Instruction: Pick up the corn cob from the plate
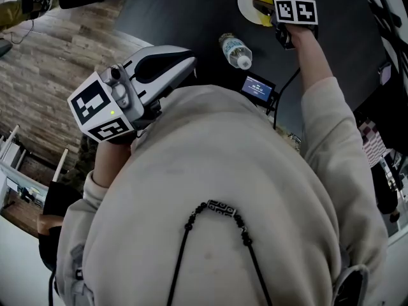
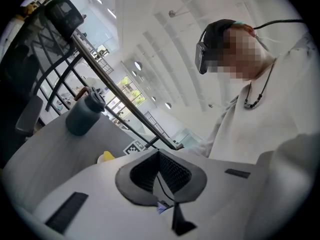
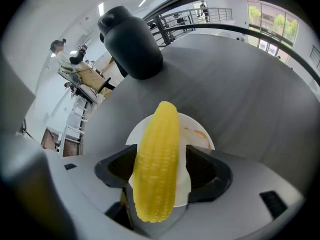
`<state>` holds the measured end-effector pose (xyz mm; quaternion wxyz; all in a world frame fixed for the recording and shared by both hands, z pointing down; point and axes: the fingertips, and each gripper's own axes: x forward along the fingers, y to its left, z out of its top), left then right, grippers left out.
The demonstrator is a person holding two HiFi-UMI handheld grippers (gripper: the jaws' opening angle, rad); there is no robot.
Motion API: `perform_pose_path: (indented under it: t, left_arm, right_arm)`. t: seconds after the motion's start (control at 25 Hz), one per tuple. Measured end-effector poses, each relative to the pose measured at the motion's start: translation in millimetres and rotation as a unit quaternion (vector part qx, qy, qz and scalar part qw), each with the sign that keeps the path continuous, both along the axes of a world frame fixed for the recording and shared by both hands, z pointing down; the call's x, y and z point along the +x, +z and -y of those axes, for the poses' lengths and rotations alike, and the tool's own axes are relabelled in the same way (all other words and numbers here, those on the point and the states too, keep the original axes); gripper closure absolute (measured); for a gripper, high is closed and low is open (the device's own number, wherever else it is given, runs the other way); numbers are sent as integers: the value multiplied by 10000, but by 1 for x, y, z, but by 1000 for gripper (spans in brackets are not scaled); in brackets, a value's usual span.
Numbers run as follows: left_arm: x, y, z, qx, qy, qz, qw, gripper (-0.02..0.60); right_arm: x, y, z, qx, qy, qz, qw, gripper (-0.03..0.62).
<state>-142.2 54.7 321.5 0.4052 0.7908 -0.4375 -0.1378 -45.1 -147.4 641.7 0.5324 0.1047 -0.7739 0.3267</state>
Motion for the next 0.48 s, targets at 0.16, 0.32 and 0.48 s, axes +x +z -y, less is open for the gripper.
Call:
perform_pose_path:
  t: [0.16, 0.32, 0.48]
  left_arm:
    - [1, -2, -5, -5, -2, 16, 10000, 581]
    - [-1, -3, -9, -5, 31, 26, 10000, 581]
    - [5, -5, -9, 10, 75, 70, 9999, 581]
  right_arm:
    - [-3, 0, 0, 128, -185, -125, 9997, 299]
    - [-8, 0, -2, 55, -235, -180, 9995, 342]
    - [-7, 0, 1, 54, -41, -134, 9999, 347]
